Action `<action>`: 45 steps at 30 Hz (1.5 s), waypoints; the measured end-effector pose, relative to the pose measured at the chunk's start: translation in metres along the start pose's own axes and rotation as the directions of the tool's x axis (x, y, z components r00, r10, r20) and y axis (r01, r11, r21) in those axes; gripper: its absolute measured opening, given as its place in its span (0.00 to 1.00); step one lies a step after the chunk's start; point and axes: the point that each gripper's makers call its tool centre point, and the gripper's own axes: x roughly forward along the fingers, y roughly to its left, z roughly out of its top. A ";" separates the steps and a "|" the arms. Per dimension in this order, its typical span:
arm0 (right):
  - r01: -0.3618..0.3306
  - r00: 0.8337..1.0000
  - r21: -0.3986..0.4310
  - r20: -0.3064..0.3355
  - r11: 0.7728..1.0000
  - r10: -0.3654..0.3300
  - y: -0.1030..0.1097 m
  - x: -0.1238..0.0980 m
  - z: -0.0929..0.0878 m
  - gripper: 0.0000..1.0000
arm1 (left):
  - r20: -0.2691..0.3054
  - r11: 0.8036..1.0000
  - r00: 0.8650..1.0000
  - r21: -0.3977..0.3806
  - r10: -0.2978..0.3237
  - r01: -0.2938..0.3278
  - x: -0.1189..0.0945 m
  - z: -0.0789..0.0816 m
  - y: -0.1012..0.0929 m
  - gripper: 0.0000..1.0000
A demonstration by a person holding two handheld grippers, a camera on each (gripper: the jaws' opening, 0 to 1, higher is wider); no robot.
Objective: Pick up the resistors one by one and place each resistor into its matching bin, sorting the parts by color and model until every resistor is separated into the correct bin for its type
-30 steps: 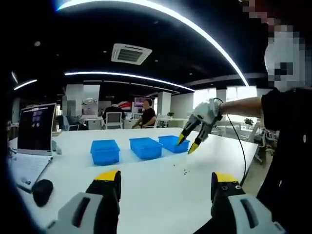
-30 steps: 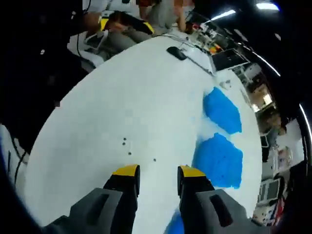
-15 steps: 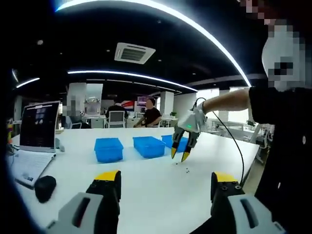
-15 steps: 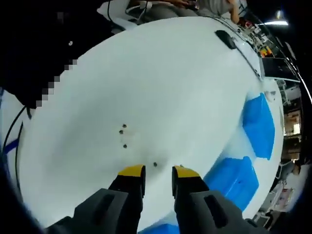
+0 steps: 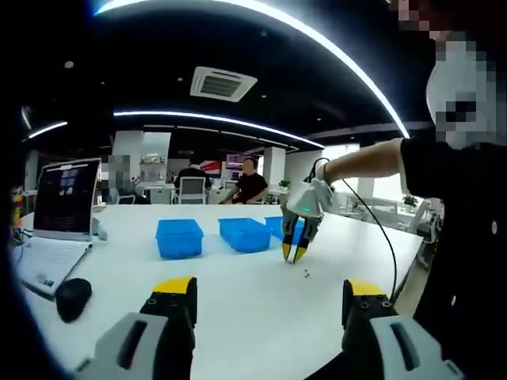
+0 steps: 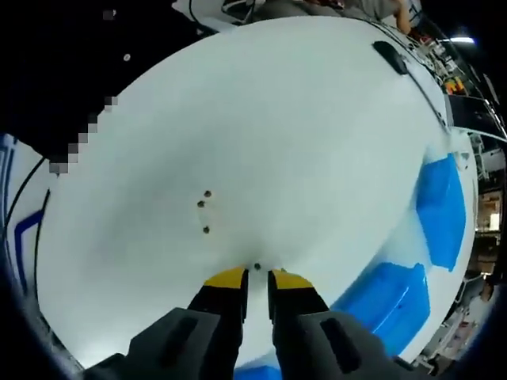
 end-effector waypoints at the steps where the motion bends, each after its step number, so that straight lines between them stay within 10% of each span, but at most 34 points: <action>1: -0.010 1.000 -0.007 -0.006 1.000 0.010 0.000 0.000 0.000 0.13 | -0.001 1.000 1.000 -0.001 0.000 0.000 0.000 -0.001 0.000 0.75; 19: -0.126 0.989 -0.109 -0.089 0.986 0.116 0.000 0.004 0.004 0.05 | -0.006 1.000 1.000 -0.008 -0.003 0.003 0.002 -0.002 0.001 0.75; 30: 0.126 0.978 0.193 0.143 0.973 -0.155 0.002 -0.052 0.014 0.05 | 0.006 0.999 0.999 -0.001 -0.034 0.034 0.010 0.006 -0.005 0.75; 34: 0.251 0.914 0.356 0.220 0.900 -0.341 0.019 -0.087 0.013 0.05 | 0.009 0.998 0.998 0.006 -0.059 0.059 0.018 0.010 -0.010 0.75; 37: 0.305 0.838 0.516 0.253 0.800 -0.483 0.037 -0.108 0.013 0.05 | 0.019 0.998 0.998 -0.005 -0.065 0.065 0.026 0.015 -0.010 0.74; 41: 0.327 0.707 0.735 0.225 0.593 -0.670 0.063 -0.131 0.006 0.05 | 0.028 0.997 0.997 0.003 -0.075 0.075 0.033 0.020 -0.012 0.74; 42: 0.324 0.648 0.793 0.211 0.516 -0.732 0.073 -0.138 0.004 0.05 | 0.031 0.997 0.996 0.002 -0.080 0.080 0.034 0.022 -0.013 0.74; 45: 0.382 0.559 0.863 0.068 0.329 -0.826 0.101 -0.151 -0.015 0.05 | 0.031 0.996 0.996 0.007 -0.089 0.089 0.039 0.024 -0.014 0.74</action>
